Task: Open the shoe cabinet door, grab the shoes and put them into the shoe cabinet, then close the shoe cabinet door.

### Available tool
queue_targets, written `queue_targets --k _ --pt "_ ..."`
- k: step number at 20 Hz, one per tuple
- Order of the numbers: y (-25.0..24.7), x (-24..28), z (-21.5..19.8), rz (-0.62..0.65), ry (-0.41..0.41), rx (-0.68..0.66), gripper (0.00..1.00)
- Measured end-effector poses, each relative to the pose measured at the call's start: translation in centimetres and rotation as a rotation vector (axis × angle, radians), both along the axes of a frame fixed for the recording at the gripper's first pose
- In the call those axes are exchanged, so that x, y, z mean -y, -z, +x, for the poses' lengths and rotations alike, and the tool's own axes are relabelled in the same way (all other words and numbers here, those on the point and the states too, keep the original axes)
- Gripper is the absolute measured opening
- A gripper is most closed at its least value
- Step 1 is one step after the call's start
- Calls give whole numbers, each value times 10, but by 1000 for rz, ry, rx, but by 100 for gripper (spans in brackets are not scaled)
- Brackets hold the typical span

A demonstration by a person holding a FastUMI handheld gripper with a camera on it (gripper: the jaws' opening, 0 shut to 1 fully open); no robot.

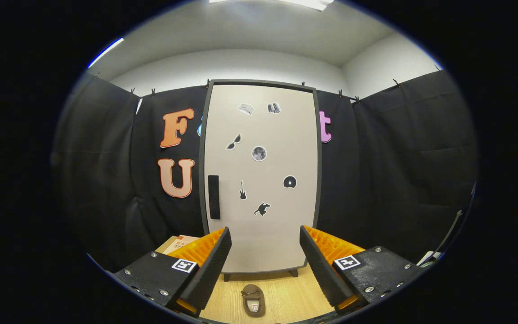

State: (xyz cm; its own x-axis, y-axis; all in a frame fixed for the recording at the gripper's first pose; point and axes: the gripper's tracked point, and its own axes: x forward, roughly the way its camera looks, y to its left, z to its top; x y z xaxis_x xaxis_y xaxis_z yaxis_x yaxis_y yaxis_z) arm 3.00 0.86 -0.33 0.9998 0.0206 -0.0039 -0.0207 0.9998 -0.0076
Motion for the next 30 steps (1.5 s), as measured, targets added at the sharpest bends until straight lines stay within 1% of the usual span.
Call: queue_targets --k 9,17,22,28,30 --pt "2 -4 7 -7 -3 -10 95" --pt "3 -26 25 -3 -46 -19 96" --pt "2 -57 53 -8 -98 -25 95" --pt "3 -98 101 -16 -163 -22 96" --pt "4 -108 117 -12 -171 -23 96"
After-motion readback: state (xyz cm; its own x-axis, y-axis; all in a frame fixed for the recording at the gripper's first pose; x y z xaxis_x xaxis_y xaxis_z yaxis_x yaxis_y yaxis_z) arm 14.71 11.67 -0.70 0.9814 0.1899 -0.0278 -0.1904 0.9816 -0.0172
